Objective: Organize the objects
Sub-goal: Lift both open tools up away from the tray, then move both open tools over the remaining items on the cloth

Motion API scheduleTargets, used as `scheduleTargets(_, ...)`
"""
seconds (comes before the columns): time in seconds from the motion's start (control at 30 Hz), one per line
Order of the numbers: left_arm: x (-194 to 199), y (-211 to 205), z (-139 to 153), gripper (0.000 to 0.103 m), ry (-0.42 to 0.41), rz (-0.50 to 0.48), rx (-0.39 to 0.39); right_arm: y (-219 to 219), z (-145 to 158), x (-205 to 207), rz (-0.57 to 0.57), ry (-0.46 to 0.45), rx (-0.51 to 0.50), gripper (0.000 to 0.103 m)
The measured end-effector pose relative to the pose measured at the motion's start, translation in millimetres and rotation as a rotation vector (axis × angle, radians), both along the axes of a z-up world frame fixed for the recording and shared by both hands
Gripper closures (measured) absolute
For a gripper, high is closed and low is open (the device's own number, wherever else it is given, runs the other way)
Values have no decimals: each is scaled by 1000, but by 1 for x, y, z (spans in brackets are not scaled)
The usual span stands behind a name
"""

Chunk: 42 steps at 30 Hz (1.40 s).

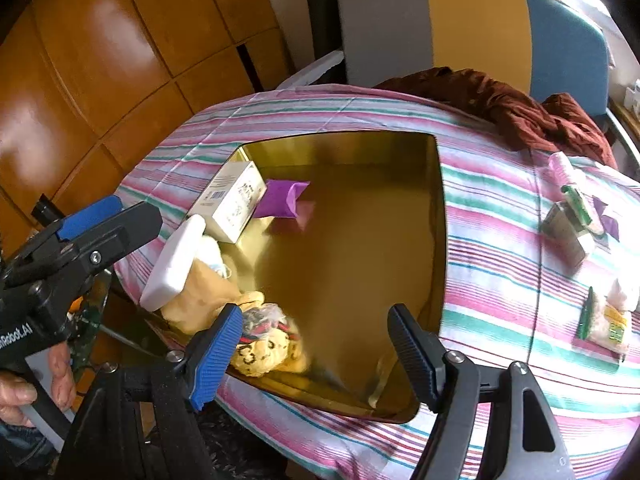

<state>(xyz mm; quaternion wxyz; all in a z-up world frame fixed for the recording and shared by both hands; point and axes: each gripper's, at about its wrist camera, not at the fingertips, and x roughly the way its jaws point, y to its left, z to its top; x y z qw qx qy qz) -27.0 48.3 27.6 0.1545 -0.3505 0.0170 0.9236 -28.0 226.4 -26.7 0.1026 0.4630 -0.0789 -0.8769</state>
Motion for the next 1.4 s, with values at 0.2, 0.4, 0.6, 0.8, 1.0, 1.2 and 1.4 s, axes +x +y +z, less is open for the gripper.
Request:
scheduleTargets(0.2, 6, 11, 1, 9, 46, 0, -57, 8, -1, 2, -45, 9, 26, 27)
scheduleTargets(0.4, 9, 20, 1, 9, 62, -16, -85, 20, -3, 5, -83, 9, 18, 27)
scheduleTargets(0.6, 12, 31, 6, 9, 98, -34, -114, 32, -3, 6, -118, 10, 9, 27)
scheduleTargets(0.8, 14, 40, 8, 8, 110, -57, -133, 44, -2, 8, -144, 15, 2, 27)
scheduleTargets(1.0, 14, 50, 9, 8, 117, -81, -146, 60, -2, 12, -179, 16, 1, 27)
scheduleTargets(1.2, 16, 62, 11, 8, 125, -110, -159, 83, 0, 14, -227, 18, 8, 27)
scheduleTargets(1.4, 14, 76, 12, 8, 125, -153, -163, 120, 2, 18, -289, 6, 15, 27)
